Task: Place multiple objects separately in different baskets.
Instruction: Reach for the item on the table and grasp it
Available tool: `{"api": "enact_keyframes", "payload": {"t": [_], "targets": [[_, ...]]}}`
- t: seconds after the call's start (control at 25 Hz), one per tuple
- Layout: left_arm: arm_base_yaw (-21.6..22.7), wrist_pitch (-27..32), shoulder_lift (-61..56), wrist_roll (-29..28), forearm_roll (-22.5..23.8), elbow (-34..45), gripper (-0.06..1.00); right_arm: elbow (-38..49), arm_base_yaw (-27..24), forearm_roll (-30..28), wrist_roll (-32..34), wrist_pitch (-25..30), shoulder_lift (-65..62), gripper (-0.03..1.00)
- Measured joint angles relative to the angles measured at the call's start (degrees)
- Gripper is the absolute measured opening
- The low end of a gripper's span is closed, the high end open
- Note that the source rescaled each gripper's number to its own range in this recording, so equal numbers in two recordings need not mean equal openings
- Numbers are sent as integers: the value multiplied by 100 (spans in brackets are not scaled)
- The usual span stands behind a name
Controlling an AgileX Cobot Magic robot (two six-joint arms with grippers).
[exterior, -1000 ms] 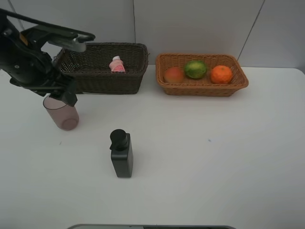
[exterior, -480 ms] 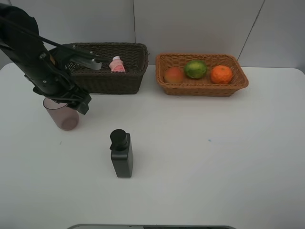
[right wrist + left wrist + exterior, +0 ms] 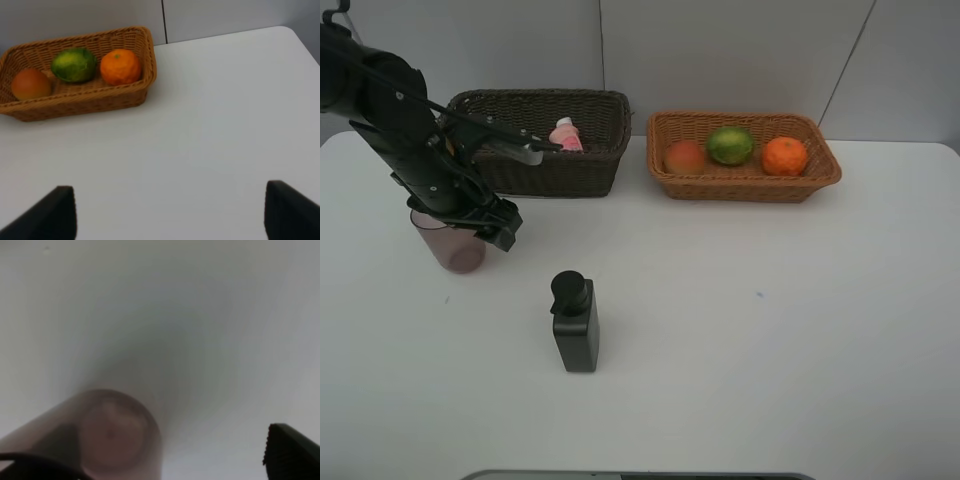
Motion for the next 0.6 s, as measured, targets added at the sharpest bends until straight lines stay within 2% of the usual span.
{"api": "enact_keyframes", "payload": {"t": [0.24,0.32,0.36,0.44,0.6], "targets": [[0,-122,203,0,0,0,95,0,0,0,0,0,0,62],[0,-122,238,0,0,0,91,0,0,0,0,0,0,62],[0,-116,252,0,0,0,85,0,0,0,0,0,0,62],[0,-105,260,0,0,0,67,0,0,0,0,0,0,62],[0,-94,260,0,0,0,14,0,0,0,0,0,0,62]]}}
